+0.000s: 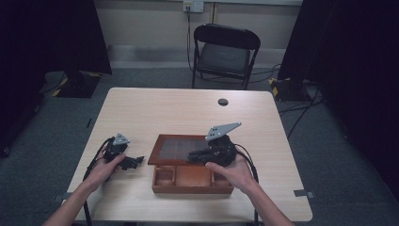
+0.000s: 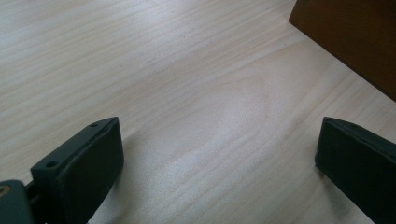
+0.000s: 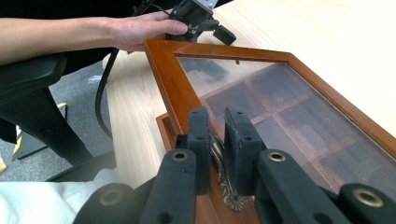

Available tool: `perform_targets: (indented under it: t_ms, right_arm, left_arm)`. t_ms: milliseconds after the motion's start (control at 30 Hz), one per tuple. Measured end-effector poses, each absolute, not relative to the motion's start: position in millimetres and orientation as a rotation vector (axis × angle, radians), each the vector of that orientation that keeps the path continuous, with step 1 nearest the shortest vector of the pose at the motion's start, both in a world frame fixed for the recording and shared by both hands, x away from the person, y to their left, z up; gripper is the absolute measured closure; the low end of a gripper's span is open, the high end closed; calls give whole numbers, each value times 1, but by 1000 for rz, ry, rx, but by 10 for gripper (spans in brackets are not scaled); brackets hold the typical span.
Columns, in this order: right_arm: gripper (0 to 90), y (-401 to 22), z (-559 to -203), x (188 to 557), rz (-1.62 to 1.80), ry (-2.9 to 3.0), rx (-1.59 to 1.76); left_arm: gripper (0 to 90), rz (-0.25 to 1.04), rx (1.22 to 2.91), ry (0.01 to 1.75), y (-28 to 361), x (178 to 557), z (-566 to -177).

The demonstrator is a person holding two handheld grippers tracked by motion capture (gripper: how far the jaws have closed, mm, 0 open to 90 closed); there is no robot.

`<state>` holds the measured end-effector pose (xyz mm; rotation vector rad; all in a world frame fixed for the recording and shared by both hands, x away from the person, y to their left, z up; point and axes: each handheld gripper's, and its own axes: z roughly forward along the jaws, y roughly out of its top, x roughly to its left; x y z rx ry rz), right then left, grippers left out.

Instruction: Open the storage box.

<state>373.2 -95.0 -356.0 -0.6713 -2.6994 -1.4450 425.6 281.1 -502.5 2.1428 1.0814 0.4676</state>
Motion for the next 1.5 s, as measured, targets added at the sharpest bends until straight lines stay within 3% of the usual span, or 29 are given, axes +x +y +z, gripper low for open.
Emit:
perform_targets:
  t_ms: [1500]
  right_arm:
    - [821, -91, -328, 394, -1487, -2708, -700]
  left_arm:
    - [6, 468, 2143, 1081, 281, 426, -503]
